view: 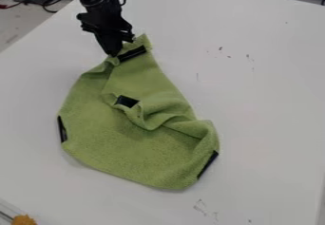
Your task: Unfold from the left to the right
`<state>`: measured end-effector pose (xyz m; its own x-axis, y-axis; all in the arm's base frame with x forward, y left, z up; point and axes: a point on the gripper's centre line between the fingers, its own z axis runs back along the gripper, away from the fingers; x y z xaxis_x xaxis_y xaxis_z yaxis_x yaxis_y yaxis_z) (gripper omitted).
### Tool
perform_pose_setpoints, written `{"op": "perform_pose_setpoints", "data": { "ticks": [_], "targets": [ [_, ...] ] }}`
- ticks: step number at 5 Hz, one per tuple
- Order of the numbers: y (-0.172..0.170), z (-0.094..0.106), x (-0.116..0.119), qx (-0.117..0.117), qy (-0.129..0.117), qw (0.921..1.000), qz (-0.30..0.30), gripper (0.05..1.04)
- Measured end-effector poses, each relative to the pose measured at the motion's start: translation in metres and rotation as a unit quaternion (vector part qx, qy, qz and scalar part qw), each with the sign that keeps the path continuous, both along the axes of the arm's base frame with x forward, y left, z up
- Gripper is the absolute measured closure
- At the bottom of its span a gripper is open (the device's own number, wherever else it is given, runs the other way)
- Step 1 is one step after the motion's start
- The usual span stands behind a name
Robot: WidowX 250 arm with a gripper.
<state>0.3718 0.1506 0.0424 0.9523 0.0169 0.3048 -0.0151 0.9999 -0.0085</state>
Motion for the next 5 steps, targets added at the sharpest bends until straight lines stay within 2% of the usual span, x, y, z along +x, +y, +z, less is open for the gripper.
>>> {"op": "perform_pose_setpoints", "data": {
  "ticks": [1, 2, 3, 4, 5],
  "targets": [
    [0.008, -0.017, 0.003, -0.006, 0.009, 0.9999, -0.013, 1.016],
    [0.012, -0.024, 0.011, -0.006, 0.016, 0.9992, -0.035, 0.879],
    [0.015, -0.025, 0.017, -0.002, 0.023, 0.9985, -0.049, 0.641],
    [0.021, -0.019, 0.02, 0.01, 0.023, 0.9985, -0.049, 0.335],
    [0.024, -0.011, 0.026, 0.02, 0.017, 0.9983, -0.053, 0.093]
  ]
}}
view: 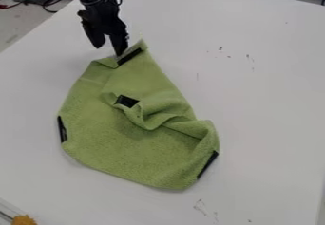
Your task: Unfold from the left to the right
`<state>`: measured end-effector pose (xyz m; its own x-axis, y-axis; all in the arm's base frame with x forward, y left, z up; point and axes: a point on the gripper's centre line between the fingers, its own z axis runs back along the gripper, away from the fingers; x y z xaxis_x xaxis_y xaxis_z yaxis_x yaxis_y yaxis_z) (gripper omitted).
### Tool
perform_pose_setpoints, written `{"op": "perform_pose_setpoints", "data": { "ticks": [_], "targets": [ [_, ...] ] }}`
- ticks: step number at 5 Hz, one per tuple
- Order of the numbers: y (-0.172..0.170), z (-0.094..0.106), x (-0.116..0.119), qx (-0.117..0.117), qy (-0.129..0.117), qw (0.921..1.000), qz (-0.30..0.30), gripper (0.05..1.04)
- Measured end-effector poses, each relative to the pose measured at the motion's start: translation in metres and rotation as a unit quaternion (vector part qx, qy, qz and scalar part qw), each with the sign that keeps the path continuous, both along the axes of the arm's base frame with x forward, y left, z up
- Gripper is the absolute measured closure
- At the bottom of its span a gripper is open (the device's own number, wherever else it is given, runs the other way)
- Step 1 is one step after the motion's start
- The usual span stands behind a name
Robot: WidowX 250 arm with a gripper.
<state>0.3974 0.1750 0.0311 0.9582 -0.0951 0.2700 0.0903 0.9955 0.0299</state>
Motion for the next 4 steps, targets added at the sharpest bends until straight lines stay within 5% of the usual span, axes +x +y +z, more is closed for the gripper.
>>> {"op": "perform_pose_setpoints", "data": {
  "ticks": [2, 3, 4],
  "targets": [
    [-0.008, 0.011, 0.007, 0.015, 0.028, 0.9988, -0.036, 0.083],
    [-0.032, 0.017, 0.002, 0.03, 0.077, 0.9953, -0.05, 0.083],
    [-0.064, 0.04, -0.005, 0.036, 0.092, 0.9952, -0.004, 0.083]
  ]
}}
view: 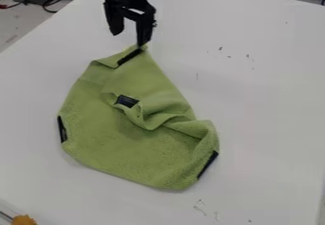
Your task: Unfold from the left to the right
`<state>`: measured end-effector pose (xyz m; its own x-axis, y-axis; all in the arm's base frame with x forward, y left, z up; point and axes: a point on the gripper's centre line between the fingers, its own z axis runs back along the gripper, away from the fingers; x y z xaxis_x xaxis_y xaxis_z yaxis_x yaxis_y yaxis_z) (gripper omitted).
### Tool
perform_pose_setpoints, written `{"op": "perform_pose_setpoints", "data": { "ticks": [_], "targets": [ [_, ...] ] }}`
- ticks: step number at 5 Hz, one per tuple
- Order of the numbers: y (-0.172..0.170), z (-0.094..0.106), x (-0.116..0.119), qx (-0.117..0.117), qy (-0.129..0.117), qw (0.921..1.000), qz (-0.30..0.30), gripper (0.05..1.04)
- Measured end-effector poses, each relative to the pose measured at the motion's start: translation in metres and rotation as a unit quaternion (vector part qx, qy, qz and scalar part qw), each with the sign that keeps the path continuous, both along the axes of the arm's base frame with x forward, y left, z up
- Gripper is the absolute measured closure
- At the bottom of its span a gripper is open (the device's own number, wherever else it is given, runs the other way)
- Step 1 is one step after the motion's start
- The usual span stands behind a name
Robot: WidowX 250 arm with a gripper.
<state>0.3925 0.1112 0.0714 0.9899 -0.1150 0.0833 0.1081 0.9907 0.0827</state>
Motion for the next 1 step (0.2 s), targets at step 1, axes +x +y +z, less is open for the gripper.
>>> {"op": "perform_pose_setpoints", "data": {
  "ticks": [1],
  "targets": [
    [-0.0312, 0.0002, -0.0108, 0.017, -0.008, 0.9989, 0.042, 0.083]
  ]
}}
